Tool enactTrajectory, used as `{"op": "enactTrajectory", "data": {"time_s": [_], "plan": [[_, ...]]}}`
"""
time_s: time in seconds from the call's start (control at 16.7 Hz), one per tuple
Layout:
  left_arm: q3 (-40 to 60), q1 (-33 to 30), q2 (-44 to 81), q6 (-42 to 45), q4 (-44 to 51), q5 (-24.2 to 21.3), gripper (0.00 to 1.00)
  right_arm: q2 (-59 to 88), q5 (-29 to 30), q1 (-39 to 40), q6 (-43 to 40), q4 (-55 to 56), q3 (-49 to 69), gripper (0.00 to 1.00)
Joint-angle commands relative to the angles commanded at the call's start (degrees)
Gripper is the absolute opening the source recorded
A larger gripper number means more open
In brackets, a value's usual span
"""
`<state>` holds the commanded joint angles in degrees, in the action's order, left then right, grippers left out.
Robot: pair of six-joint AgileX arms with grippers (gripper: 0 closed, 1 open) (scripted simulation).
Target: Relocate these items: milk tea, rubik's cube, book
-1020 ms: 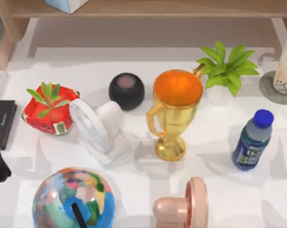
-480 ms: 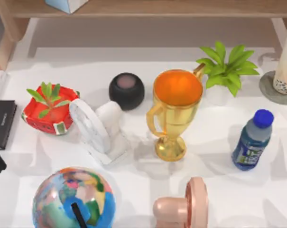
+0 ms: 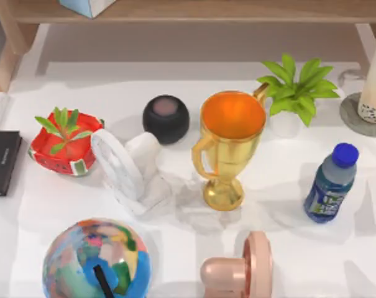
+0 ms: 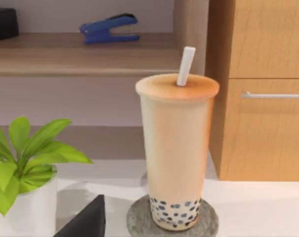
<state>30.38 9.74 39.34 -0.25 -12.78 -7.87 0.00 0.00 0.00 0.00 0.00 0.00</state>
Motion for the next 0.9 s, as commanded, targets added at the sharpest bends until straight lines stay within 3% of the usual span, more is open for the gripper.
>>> {"op": "enactTrajectory", "data": {"time_s": [0.54,0.9], "plan": [[36.04,9.54,57.25,-0.01,-15.35,-10.93,1.0,0.0,0.0,0.0,0.0,0.0,0.0,1.0],[49.04,11.94,74.63,0.02,-21.03,-15.85,1.0,0.0,0.0,0.0,0.0,0.0,0.0,1.0]]}}
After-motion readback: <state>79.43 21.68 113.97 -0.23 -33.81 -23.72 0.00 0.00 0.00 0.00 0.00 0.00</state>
